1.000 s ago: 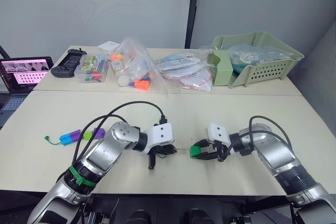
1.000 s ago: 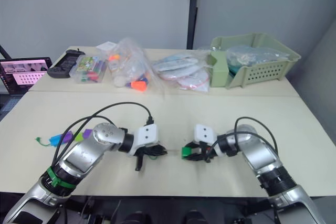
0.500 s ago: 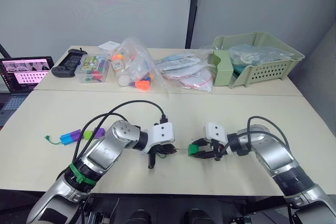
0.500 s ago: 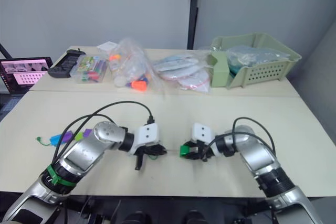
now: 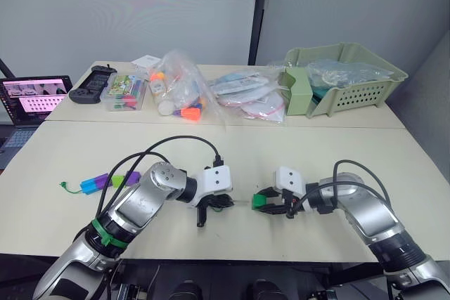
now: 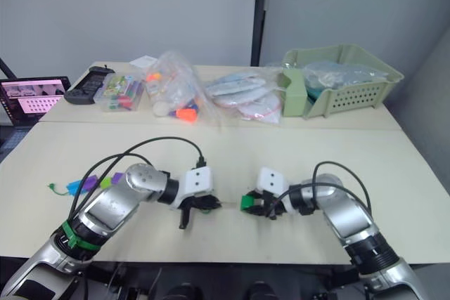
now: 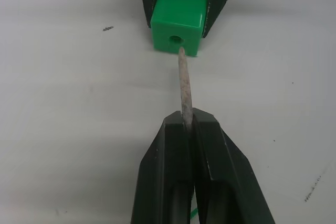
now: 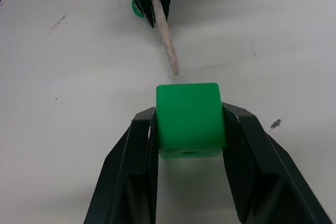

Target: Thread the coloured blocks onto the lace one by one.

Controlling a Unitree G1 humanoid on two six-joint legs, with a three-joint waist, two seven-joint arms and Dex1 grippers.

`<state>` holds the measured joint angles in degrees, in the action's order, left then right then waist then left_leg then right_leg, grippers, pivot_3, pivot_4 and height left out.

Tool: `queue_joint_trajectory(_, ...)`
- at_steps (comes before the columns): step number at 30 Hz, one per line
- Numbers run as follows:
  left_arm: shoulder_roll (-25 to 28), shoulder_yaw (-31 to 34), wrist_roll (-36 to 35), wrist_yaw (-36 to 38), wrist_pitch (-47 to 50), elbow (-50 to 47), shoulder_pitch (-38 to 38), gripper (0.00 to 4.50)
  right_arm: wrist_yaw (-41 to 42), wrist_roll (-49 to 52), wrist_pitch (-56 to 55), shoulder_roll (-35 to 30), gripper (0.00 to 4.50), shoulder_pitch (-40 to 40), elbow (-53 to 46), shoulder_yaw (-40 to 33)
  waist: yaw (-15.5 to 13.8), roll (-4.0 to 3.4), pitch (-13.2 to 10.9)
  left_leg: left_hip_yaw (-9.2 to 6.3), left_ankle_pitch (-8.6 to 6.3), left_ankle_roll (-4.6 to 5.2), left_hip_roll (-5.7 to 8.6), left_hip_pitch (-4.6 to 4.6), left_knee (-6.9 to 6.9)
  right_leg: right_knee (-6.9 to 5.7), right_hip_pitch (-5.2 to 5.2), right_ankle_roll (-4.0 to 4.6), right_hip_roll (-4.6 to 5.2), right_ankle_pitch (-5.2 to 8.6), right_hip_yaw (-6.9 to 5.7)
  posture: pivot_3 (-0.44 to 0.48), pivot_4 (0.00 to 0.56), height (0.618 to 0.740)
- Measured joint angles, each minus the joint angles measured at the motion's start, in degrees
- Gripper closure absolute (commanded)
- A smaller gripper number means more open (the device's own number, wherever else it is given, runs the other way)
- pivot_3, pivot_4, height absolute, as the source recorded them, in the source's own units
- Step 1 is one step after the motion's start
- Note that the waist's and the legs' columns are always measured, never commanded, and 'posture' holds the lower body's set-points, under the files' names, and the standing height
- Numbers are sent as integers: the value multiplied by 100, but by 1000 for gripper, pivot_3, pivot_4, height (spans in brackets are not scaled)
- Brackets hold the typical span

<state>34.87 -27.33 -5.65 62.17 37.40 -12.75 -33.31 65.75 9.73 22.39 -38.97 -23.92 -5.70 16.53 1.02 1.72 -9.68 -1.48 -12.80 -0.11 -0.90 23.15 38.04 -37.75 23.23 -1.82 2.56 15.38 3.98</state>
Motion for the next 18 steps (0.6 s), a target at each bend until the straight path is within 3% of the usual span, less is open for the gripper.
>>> queue_joint_trajectory(18, -142, -100, 98, -12, -1, 102, -88, 4500, -85, -1, 207, 3, 3337, 14, -208, 65, 2, 0, 0, 0, 0, 0, 0, 1, 0, 0, 0, 0, 0, 0, 0, 0, 150, 740)
